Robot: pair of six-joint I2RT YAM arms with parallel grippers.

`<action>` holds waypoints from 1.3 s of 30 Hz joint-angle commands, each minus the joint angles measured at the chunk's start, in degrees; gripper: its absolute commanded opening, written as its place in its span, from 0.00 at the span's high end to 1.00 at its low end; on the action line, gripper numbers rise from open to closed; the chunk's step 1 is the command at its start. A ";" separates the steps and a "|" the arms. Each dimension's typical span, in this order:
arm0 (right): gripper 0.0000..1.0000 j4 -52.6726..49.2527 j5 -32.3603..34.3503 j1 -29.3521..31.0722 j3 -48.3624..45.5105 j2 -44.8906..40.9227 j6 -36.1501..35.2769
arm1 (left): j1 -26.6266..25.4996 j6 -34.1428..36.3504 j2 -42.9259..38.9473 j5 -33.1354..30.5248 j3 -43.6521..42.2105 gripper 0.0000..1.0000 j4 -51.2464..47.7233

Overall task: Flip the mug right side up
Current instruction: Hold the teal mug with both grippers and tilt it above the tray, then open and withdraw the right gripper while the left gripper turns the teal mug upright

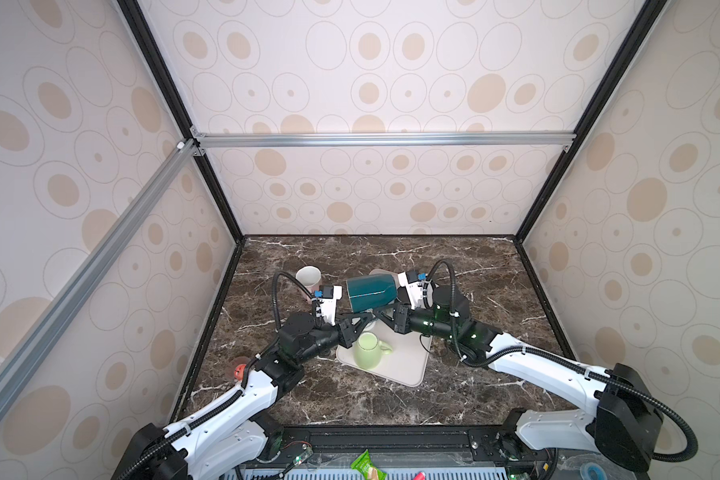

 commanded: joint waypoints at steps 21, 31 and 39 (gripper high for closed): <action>0.67 0.11 2.17 1.03 0.20 0.67 -2.95 | -1.07 2.27 -1.24 -7.25 4.93 1.00 -6.48; 0.44 0.17 4.29 1.05 -0.97 0.31 -2.56 | -1.06 3.17 -1.17 -9.01 4.84 1.00 -6.86; 0.30 -1.98 6.52 1.04 -1.33 -1.23 -3.32 | -1.10 4.77 -0.80 -10.62 5.12 1.00 -7.52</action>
